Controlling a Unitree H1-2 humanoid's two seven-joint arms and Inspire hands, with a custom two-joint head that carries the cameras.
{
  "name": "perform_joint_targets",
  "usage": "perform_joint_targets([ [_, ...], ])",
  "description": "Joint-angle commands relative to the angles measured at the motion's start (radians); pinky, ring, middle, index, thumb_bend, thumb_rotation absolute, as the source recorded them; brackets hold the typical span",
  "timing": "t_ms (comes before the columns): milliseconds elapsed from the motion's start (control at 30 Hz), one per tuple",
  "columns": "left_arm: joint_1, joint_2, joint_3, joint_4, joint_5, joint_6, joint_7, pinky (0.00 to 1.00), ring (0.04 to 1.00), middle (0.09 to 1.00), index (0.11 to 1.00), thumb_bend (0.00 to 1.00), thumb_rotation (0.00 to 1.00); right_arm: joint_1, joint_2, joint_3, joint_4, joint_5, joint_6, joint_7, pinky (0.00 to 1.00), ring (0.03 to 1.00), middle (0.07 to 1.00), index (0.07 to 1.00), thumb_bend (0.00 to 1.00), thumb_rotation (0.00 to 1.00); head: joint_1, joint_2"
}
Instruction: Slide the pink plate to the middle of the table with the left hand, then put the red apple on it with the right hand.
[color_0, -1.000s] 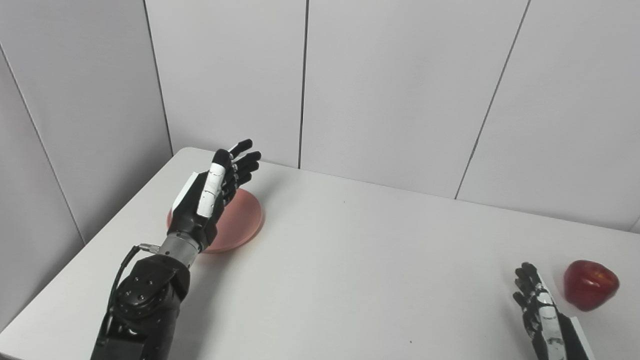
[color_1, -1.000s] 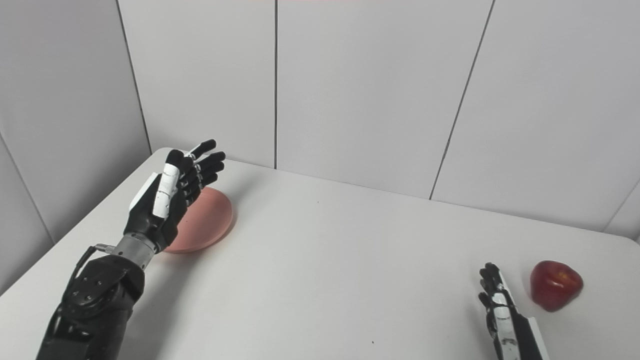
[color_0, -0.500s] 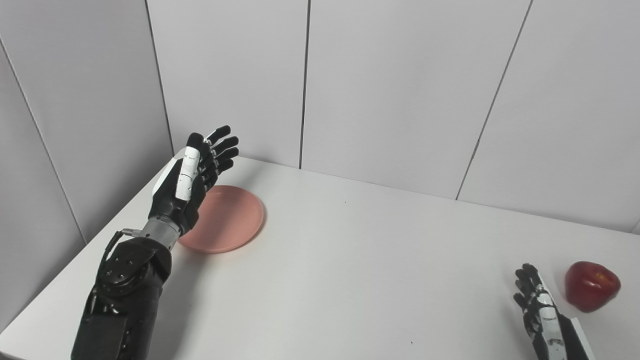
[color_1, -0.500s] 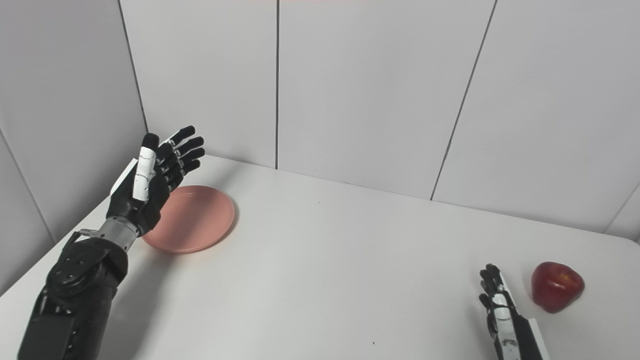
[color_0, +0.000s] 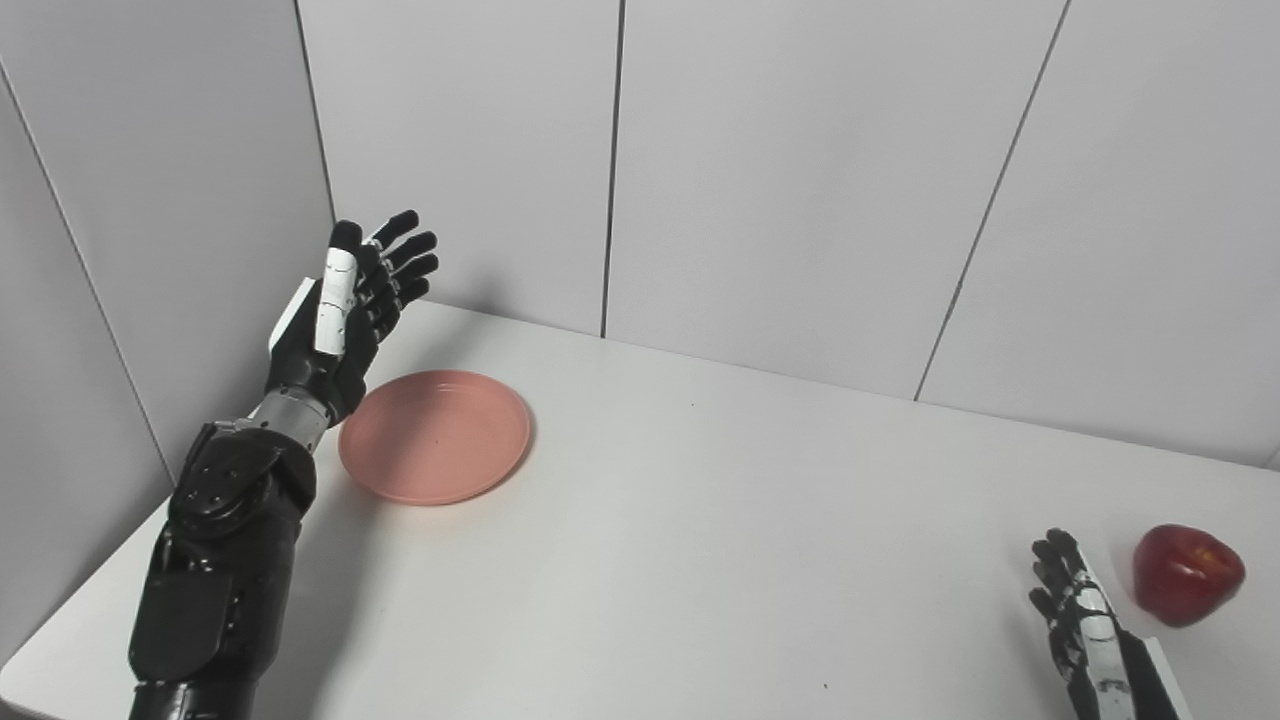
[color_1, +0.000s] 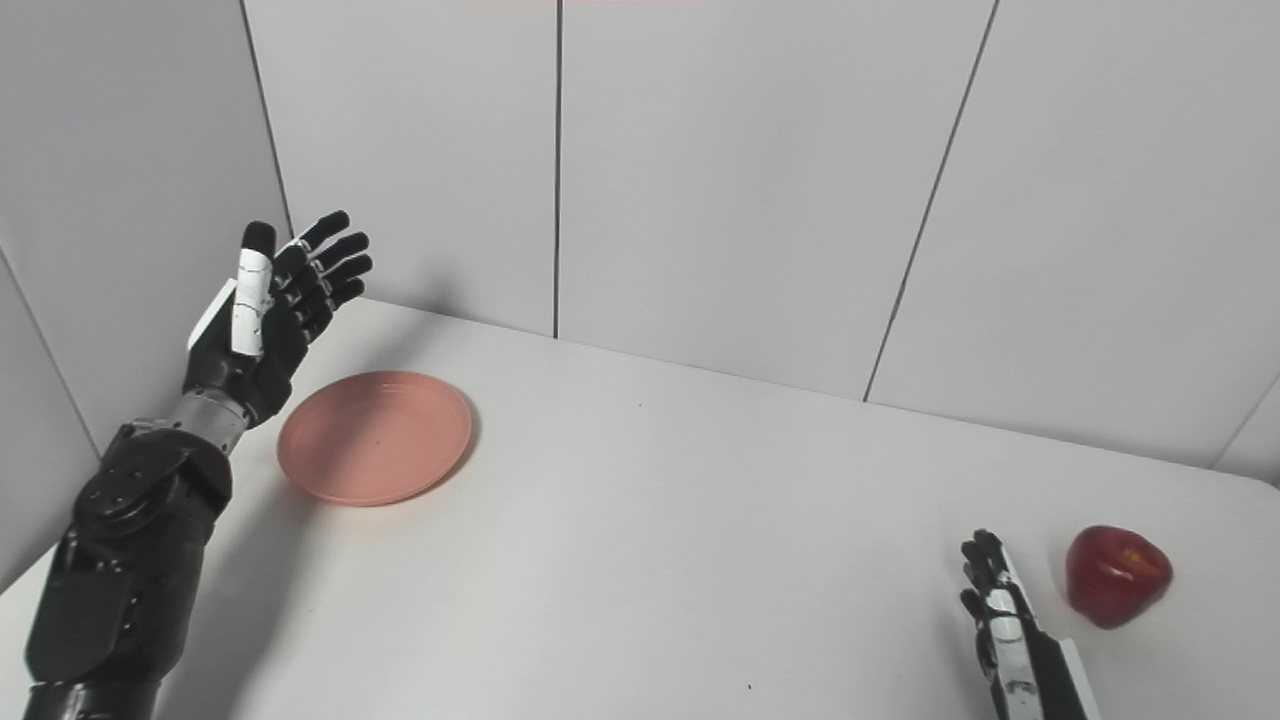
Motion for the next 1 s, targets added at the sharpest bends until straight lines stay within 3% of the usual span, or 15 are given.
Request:
perform_joint_targets([
  [0, -0.066, 0.028, 0.006, 0.012, -0.008, -0.039, 0.005, 0.96, 0.895, 0.882, 0.873, 0.94, 0.98, 0.024, 0.02, 0.011, 0.043, 0.005, -0.045, -0.002, 1.0, 1.0, 0.96, 0.967, 0.72, 0.99, -0.002, 0.001],
  [600, -0.153, 0.084, 0.039, 0.325, -0.005, -0.181, 0.005, 0.89, 0.892, 0.886, 0.916, 0.98, 0.94, 0.025, 0.022, 0.008, 0.045, 0.02, -0.033, 0.002, 1.0, 1.0, 0.962, 0.953, 0.74, 0.94, -0.006, -0.001],
  [967, -0.198, 0.125, 0.045, 0.52, 0.016, -0.263, 0.021, 0.94, 0.902, 0.873, 0.934, 1.0, 0.9, 0.029, 0.02, 0.009, 0.038, 0.017, -0.027, 0.0, 1.0, 1.0, 0.958, 0.954, 0.74, 0.93, -0.008, 0.004],
])
